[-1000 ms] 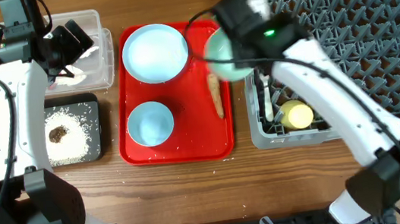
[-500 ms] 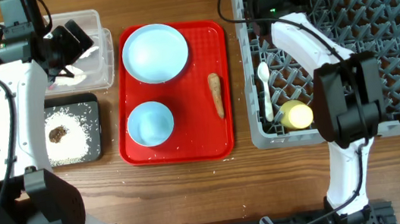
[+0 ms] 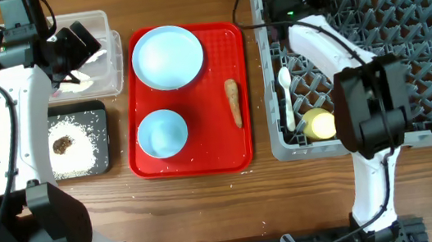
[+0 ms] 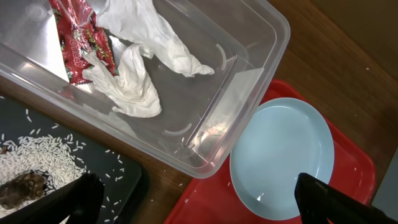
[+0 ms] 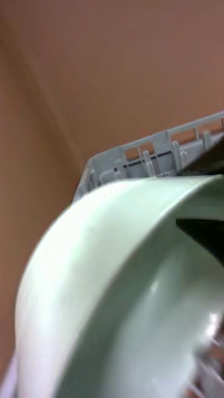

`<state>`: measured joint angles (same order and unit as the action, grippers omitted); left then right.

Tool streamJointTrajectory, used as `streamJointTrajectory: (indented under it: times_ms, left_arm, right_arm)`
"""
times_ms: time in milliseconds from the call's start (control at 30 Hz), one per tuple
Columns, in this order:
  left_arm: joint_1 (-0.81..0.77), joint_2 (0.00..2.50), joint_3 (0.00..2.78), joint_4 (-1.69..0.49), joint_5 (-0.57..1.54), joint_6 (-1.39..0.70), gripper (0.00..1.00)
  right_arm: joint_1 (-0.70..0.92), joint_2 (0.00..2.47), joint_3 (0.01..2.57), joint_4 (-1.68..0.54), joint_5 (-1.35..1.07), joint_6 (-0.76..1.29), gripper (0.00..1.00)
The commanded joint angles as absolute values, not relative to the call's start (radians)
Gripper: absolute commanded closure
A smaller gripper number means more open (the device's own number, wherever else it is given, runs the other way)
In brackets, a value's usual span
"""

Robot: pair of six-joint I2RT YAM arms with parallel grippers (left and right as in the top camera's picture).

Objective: Sort waste into correct bins and load items into the dishwasher rack
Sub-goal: 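Grasp the green bowl with the right gripper and carry it to the rack, then grasp the light-blue bowl with the right gripper and place it in the rack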

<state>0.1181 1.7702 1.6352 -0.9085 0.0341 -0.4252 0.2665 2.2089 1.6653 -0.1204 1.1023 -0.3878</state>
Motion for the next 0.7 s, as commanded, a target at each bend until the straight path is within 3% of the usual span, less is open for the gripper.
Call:
streamJointTrajectory:
  times_ms: [0, 67, 100, 367, 467, 533, 567, 600, 633, 667]
  left_arm:
    - [0.122, 1.768, 1.642, -0.906, 0.024, -0.427, 0.00]
    - [0.122, 1.768, 1.642, -0.906, 0.024, -0.427, 0.00]
    - [0.122, 1.768, 1.642, -0.906, 0.024, -0.427, 0.00]
    - [0.122, 1.768, 1.642, -0.906, 0.024, -0.427, 0.00]
    - [0.122, 1.768, 1.642, -0.906, 0.024, -0.427, 0.00]
    - [0.122, 1.768, 1.642, -0.906, 0.024, -0.427, 0.00]
    - [0.122, 1.768, 1.642, -0.906, 0.024, -0.427, 0.00]
    - [0.122, 1.768, 1.642, -0.906, 0.024, -0.427, 0.00]
    - [0.122, 1.768, 1.642, -0.906, 0.024, -0.427, 0.00]
    - [0.122, 1.768, 1.642, -0.906, 0.024, -0.427, 0.00]
  right_arm:
    - [0.321, 2.228, 1.670, -0.160, 1.062, -0.391, 0.60]
    - [0.337, 2.228, 1.670, -0.175, 1.063, -0.390, 0.26]
    - [0.341, 2.224, 1.670, -0.178, 1.062, -0.392, 0.00]
    - [0.369, 1.942, 1.670, -0.409, 0.759, -0.231, 0.00]
    - [0.421, 1.818, 1.670, -0.572, 0.369, -0.086, 0.00]
    - [0.446, 1.804, 1.666, -0.661, -0.257, 0.044, 0.01]
    - [0.466, 1.838, 1.632, -0.648, -0.483, 0.159, 0.03]
    - [0.488, 1.865, 1.608, -0.644, -0.491, 0.226, 0.06]
    - [0.537, 1.920, 1.569, -0.645, -0.487, 0.270, 0.21]
    - [0.571, 1.950, 1.547, -0.645, -0.487, 0.310, 0.24]
